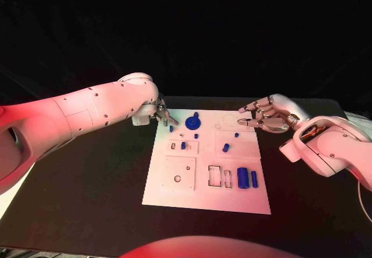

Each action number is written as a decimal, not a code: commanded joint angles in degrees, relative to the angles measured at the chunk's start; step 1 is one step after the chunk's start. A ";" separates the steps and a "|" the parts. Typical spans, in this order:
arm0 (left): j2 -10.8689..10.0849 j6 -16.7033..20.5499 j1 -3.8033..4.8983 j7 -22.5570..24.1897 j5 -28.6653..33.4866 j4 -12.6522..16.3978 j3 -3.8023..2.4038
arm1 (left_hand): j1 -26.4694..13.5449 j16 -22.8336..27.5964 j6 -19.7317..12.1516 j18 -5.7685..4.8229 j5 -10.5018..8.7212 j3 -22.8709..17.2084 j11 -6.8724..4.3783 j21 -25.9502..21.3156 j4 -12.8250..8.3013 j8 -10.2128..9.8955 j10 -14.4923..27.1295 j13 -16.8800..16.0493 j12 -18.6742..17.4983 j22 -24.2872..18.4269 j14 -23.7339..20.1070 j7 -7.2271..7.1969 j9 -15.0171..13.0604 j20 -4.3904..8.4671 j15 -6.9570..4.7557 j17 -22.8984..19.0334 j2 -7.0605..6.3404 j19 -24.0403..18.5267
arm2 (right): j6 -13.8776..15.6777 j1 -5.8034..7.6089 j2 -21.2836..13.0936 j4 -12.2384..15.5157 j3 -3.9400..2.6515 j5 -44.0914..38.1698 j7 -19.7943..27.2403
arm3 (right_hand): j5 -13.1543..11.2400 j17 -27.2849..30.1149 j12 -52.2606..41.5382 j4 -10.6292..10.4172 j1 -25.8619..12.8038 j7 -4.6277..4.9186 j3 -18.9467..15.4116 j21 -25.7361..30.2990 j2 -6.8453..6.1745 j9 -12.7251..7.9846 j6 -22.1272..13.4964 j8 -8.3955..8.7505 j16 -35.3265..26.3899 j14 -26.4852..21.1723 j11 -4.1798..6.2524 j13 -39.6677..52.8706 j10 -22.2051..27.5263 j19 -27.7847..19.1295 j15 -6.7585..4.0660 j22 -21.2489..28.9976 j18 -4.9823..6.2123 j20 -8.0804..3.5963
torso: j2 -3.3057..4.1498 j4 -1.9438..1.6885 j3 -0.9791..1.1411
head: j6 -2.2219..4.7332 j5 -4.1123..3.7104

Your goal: Assemble the parts on the task board

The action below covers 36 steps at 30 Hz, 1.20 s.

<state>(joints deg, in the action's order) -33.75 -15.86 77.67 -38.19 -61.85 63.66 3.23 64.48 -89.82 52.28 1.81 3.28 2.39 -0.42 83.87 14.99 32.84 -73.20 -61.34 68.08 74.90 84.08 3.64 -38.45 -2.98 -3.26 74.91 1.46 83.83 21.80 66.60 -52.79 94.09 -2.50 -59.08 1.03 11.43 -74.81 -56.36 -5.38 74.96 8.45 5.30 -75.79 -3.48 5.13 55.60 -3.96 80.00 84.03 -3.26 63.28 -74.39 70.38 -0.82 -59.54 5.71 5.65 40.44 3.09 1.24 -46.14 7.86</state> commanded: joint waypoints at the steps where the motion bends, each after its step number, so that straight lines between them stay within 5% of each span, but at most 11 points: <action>1: -0.02 -2.52 0.02 0.48 0.28 0.21 -0.01 | 0.98 -0.18 -0.29 0.27 0.35 0.14 -0.06 0.25 -0.48 0.39 -0.46 -0.08 0.15 6.65 5.92 -0.18 -0.35 0.40 -0.52 15.09 0.17 1.88 | -0.79 -0.06 0.07 -0.01 0.00 -0.08 0.19 | 0.27 0.05 0.27 -0.07 0.48 -0.04 -0.40 0.23 -0.05 0.07 0.34 -0.28 -0.31 2.55 -0.05 -0.05 0.43 -0.26 0.00 0.05 0.42 -0.03 | 0.07 0.03 0.03 | 0.01 -0.06; 24: 0.02 -3.26 0.01 0.52 1.32 0.72 -0.02 | 2.78 -0.18 -0.54 0.26 0.41 -0.21 -0.15 0.24 -1.28 0.68 -0.53 -0.14 0.28 6.72 5.92 -0.26 -1.26 0.48 -0.60 15.09 1.49 1.89 | -0.99 -0.28 0.45 -0.37 0.00 -0.08 0.20 | 0.33 -0.07 0.12 -0.14 0.47 -0.04 -0.51 0.25 0.05 0.08 0.35 -0.25 -0.26 2.58 -0.05 0.03 0.34 -0.21 -0.01 0.00 0.41 -0.04 | 0.03 0.06 0.02 | -0.27 0.38; 36: 0.36 -3.68 0.01 0.49 2.34 0.30 0.06 | 5.35 -0.18 -0.95 0.27 0.38 -1.73 -0.25 0.18 -2.79 0.62 -0.45 -0.04 0.25 6.73 5.92 -0.36 -1.99 0.54 -0.67 15.09 3.39 1.87 | -1.00 -0.36 0.43 -0.32 0.00 -0.07 0.20 | 0.33 -0.07 0.12 -0.14 0.47 -0.04 -0.51 0.25 0.05 0.08 0.35 -0.25 -0.26 2.58 -0.05 0.03 0.34 -0.21 -0.01 0.00 0.41 -0.04 | 0.04 0.07 0.03 | -0.43 0.39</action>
<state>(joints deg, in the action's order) -33.54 -18.34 77.66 -38.15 -60.25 63.97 3.29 69.34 -89.82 51.76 1.80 3.49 0.78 -0.62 83.87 12.46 33.17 -73.40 -61.46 68.08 74.90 83.87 3.13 -40.39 -2.76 -3.47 74.94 5.10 84.04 21.51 66.29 -52.37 93.71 -2.50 -59.02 1.01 11.43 -74.81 -56.36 -5.54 74.96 8.45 5.14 -75.79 -3.48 5.16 55.60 -3.96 80.00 84.03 -3.28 63.29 -74.41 70.38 -0.82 -59.54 5.71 5.65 40.46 3.13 1.26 -46.57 8.25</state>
